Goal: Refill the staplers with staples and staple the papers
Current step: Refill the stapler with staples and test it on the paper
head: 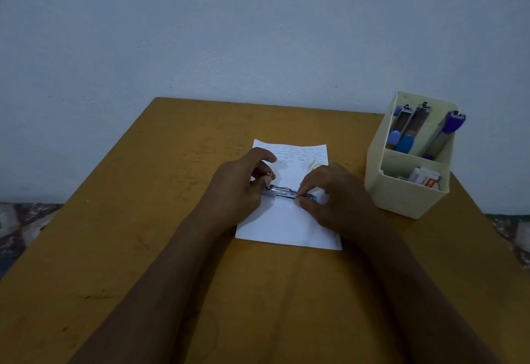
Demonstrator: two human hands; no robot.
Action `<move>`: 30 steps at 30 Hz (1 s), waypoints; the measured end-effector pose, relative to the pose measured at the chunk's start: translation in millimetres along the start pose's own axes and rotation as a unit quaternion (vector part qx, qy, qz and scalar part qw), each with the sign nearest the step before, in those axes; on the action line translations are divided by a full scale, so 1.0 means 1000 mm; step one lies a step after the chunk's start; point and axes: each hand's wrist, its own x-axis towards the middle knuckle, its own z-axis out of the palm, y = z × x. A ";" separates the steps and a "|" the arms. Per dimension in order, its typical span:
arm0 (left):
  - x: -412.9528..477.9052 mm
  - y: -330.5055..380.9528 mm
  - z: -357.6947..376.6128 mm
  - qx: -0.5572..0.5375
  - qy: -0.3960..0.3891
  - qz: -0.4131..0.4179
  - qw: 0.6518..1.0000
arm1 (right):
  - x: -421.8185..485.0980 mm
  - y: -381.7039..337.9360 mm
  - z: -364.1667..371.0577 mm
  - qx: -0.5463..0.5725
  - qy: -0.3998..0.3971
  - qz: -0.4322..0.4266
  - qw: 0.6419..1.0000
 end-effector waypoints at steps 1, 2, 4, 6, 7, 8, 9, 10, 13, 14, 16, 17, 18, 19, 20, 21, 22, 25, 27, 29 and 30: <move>0.000 0.000 0.000 0.001 -0.002 -0.001 1.000 | 0.000 -0.001 -0.001 0.000 -0.002 0.002 1.000; 0.000 0.000 0.000 0.001 -0.002 -0.003 1.000 | -0.001 -0.001 -0.001 0.000 -0.003 0.003 1.000; 0.000 0.000 0.001 0.001 0.001 0.001 1.000 | -0.002 -0.001 -0.002 0.006 -0.005 0.016 1.000; 0.000 0.000 0.003 0.002 0.001 0.008 1.000 | -0.004 -0.001 -0.002 0.018 -0.004 0.039 0.999; 0.000 0.000 0.004 0.001 0.000 0.013 1.000 | -0.004 -0.002 -0.002 0.024 -0.003 0.048 0.999; 0.000 0.000 0.005 0.001 0.001 0.020 1.000 | -0.003 -0.003 -0.002 0.025 -0.007 0.055 0.998; 0.000 0.000 0.006 0.003 0.002 0.030 1.000 | -0.002 -0.003 -0.003 0.020 -0.013 0.060 0.998; 0.000 0.000 0.007 0.007 0.005 0.040 0.999 | -0.002 -0.004 -0.003 0.010 -0.021 0.061 0.998; -0.001 -0.001 0.009 0.012 0.017 0.050 0.999 | 0.000 -0.005 -0.003 -0.006 -0.037 0.065 0.997; -0.001 -0.002 0.010 0.010 0.021 0.048 0.999 | 0.000 -0.005 -0.003 -0.003 -0.037 0.071 0.997; -0.001 -0.003 0.011 0.012 0.026 0.056 0.998 | 0.000 -0.004 -0.003 0.006 -0.034 0.086 0.996; 0.000 -0.004 0.012 0.019 0.025 0.066 0.997 | 0.000 -0.003 -0.003 0.010 -0.033 0.090 0.995; 0.000 -0.005 0.013 0.030 0.023 0.078 0.996 | 0.000 -0.003 -0.002 0.015 -0.031 0.093 0.995; 0.000 -0.005 0.014 0.040 0.021 0.091 0.995 | 0.000 -0.003 -0.002 0.019 -0.027 0.094 0.995; 0.001 -0.005 0.015 0.049 0.019 0.106 0.993 | 0.000 -0.003 -0.001 0.023 -0.023 0.095 0.995; 0.001 -0.005 0.017 0.054 0.016 0.118 0.991 | -0.001 -0.003 -0.001 0.025 -0.021 0.095 0.995; 0.001 -0.005 0.017 0.058 0.014 0.128 0.990 | 0.000 -0.004 -0.001 0.025 -0.021 0.095 0.995; 0.003 -0.007 0.019 0.076 0.005 0.151 0.986 | 0.000 -0.004 -0.001 0.012 -0.034 0.095 0.995; 0.004 -0.008 0.019 0.086 -0.008 0.152 0.985 | 0.001 -0.003 -0.001 0.005 -0.039 0.093 0.995; 0.004 -0.009 0.020 0.094 -0.023 0.147 0.984 | 0.001 -0.002 -0.001 0.004 -0.040 0.093 0.995; 0.004 -0.010 0.020 0.099 -0.030 0.146 0.984 | 0.000 -0.002 -0.001 0.004 -0.039 0.092 0.995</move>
